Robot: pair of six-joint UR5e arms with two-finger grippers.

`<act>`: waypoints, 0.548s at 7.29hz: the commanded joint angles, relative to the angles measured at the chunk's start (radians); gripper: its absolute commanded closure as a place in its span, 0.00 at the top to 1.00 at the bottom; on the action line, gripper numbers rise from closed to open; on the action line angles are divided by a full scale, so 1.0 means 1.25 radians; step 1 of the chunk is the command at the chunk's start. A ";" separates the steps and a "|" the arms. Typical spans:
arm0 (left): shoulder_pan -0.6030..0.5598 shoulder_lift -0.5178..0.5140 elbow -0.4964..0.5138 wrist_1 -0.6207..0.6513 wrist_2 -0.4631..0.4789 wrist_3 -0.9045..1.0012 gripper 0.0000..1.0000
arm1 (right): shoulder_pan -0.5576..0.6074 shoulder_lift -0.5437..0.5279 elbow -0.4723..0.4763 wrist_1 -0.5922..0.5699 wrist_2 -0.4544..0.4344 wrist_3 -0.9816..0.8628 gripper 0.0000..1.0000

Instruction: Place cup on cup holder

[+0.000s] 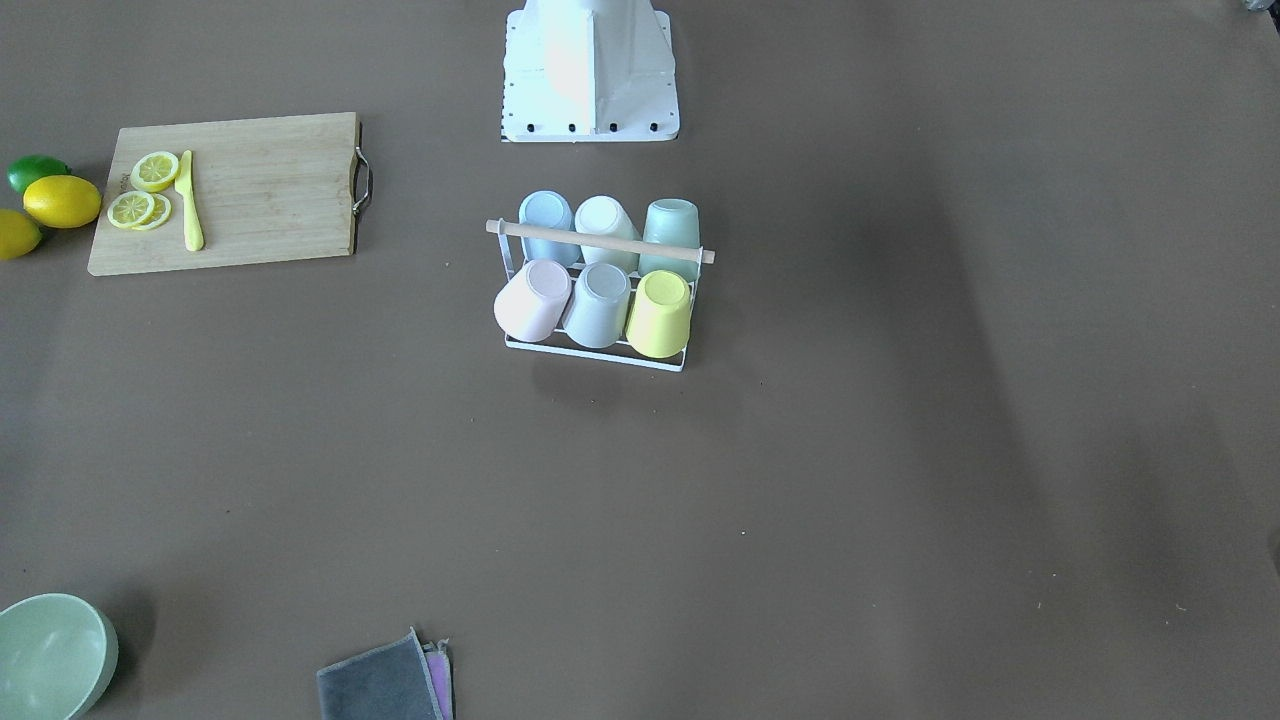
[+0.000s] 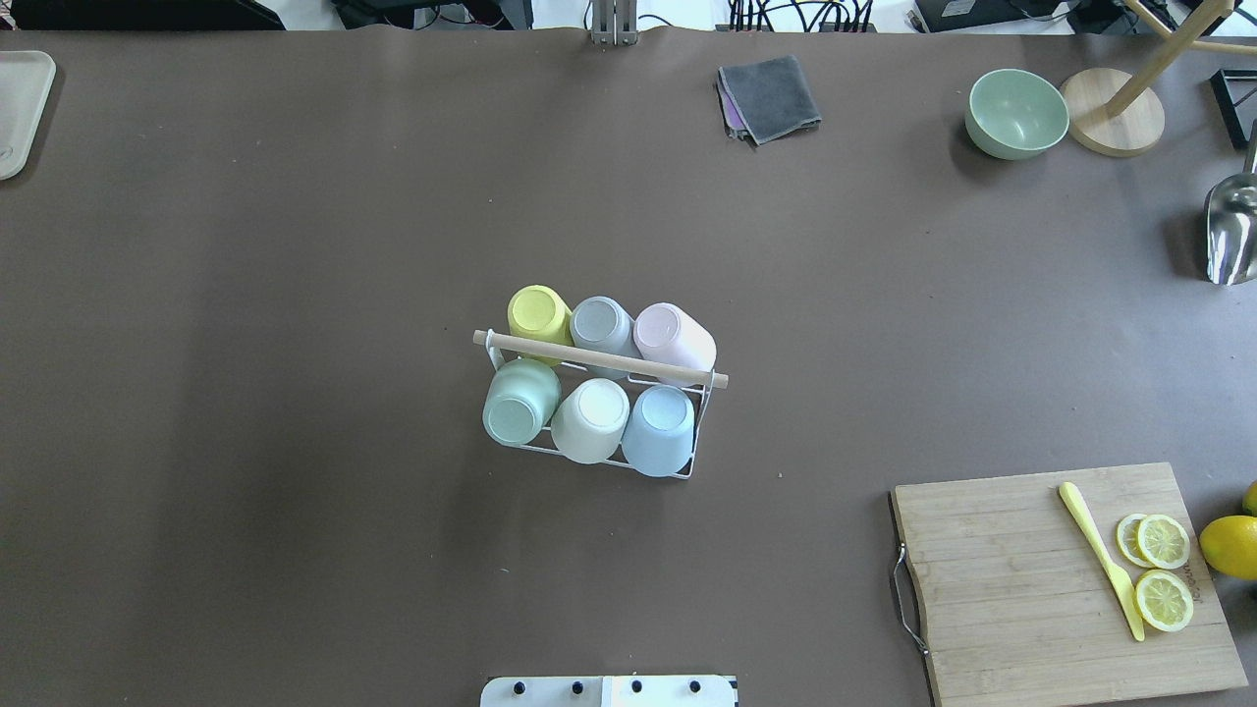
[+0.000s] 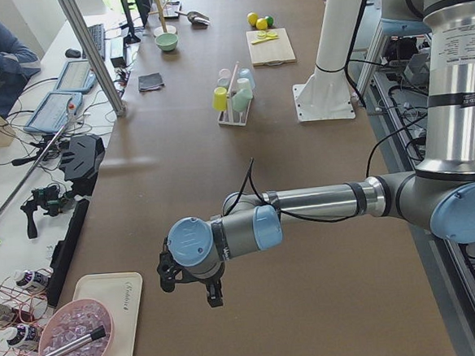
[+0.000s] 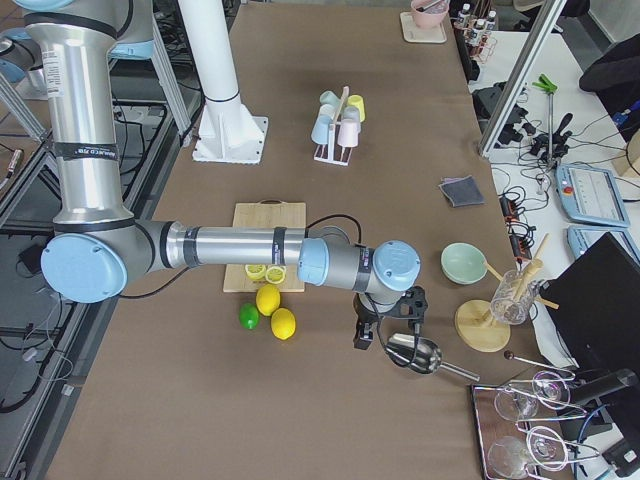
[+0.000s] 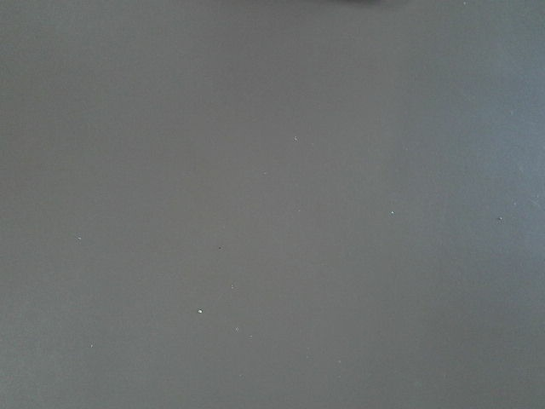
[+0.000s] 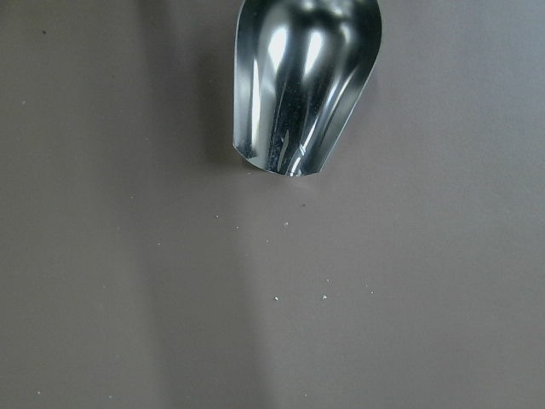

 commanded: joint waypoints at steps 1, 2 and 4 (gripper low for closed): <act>0.000 0.000 0.000 -0.001 0.001 0.000 0.98 | 0.000 0.000 -0.002 0.000 0.000 0.000 1.00; 0.000 0.000 -0.006 -0.001 0.002 0.000 0.98 | 0.000 0.000 0.000 0.000 0.000 0.000 1.00; 0.000 0.000 -0.006 -0.001 0.002 0.000 0.98 | 0.000 0.000 0.000 0.000 0.000 -0.001 1.00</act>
